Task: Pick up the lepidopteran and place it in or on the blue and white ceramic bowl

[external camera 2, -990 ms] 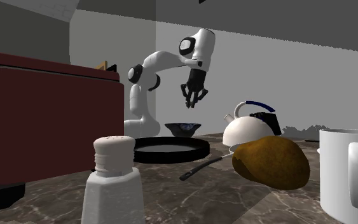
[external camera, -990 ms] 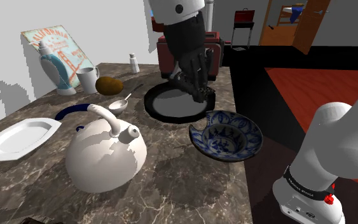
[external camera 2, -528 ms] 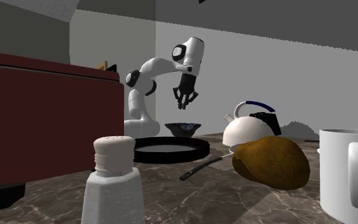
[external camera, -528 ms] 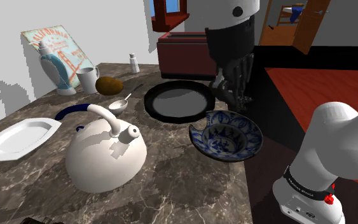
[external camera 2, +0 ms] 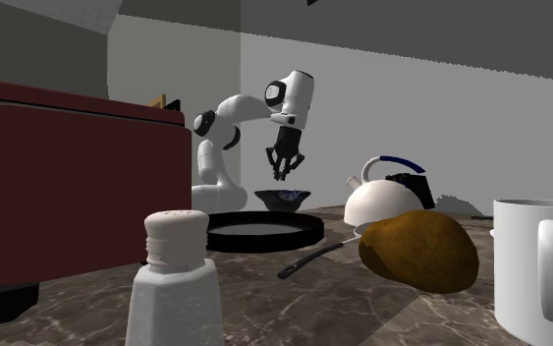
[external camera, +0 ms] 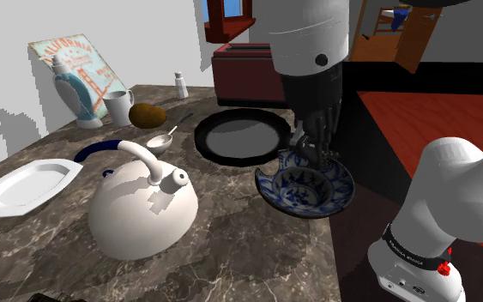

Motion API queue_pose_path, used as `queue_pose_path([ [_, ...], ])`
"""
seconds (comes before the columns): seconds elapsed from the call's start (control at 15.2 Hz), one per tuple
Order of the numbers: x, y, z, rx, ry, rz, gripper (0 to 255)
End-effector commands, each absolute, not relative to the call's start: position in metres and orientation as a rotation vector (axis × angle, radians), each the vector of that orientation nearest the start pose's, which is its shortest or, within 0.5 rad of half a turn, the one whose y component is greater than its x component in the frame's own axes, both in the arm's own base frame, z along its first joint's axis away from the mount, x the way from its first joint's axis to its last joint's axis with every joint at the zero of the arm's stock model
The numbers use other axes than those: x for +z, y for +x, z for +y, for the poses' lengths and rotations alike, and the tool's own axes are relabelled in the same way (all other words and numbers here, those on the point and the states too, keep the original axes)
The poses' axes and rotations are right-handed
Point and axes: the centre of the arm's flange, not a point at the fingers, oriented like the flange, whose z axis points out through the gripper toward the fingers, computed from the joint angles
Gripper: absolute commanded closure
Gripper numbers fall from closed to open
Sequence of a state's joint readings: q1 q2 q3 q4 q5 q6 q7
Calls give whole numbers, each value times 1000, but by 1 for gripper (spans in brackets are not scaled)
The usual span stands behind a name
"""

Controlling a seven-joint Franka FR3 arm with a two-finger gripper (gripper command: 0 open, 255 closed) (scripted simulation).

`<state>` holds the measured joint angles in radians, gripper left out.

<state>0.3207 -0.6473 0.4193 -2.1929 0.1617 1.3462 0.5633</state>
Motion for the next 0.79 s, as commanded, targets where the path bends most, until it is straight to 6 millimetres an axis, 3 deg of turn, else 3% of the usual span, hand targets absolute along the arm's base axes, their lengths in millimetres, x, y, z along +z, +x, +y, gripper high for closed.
queue_pose_path([
  [0.0,569,211,270,249,-3338,-143,255],
  [0.2,551,211,270,249,-3338,-143,255],
  [0.73,551,211,270,250,-3338,-143,255],
])
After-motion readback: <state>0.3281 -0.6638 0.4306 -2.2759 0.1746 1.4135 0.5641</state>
